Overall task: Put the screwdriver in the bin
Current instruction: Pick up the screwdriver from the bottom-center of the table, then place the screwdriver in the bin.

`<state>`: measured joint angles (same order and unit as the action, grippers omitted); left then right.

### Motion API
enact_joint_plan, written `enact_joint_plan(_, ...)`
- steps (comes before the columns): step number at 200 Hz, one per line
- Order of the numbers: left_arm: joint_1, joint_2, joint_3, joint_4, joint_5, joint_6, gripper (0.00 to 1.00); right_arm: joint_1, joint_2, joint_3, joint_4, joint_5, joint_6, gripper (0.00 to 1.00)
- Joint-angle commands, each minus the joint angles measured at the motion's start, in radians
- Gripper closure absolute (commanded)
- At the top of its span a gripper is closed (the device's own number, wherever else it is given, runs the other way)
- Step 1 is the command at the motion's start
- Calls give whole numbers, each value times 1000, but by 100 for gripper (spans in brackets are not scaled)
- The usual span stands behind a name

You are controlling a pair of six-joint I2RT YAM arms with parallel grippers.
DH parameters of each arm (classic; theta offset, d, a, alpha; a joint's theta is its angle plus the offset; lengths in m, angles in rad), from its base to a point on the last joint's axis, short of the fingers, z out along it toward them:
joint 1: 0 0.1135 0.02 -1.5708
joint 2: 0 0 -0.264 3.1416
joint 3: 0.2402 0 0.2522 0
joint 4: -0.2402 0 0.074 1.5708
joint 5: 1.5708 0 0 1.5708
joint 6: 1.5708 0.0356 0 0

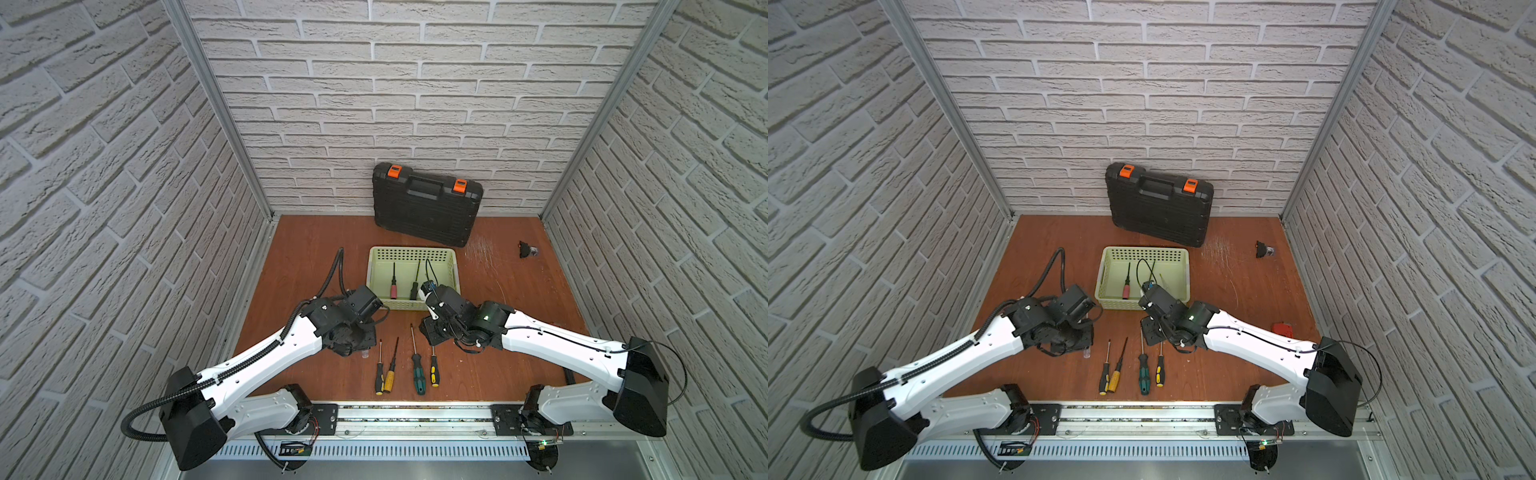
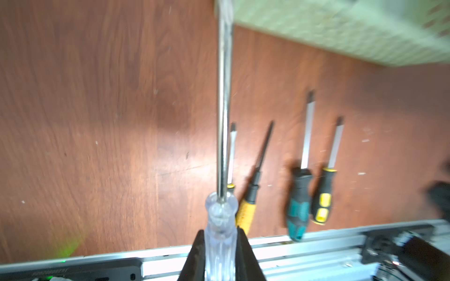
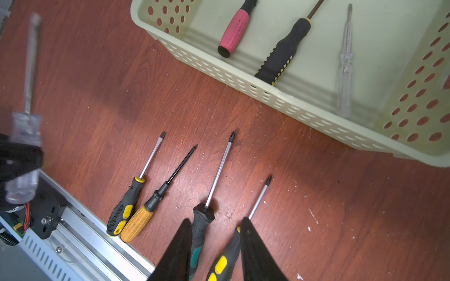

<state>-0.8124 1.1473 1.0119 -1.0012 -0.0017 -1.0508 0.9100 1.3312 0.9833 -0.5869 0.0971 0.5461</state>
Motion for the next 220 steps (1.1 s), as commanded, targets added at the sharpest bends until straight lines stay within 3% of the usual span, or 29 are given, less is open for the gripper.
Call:
enact_joint_plan(1, 55, 45, 127, -72, 2, 125, 96, 5, -24, -5, 16, 19, 10, 64)
enact_joint_plan(64, 193, 379, 472, 14, 73, 364, 97, 6, -73, 2, -8, 54, -7, 64)
enact_joint_plan(131, 239, 810, 843, 26, 188, 503, 99, 3, -193, 10, -144, 160, 11, 63)
enact_joint_plan(177, 248, 940, 904, 39, 251, 508, 100, 2, -242, -39, -163, 199, 43, 63)
enact_joint_plan(220, 249, 946, 832, 90, 267, 487, 100, 3, -232, -70, -154, 199, 48, 62)
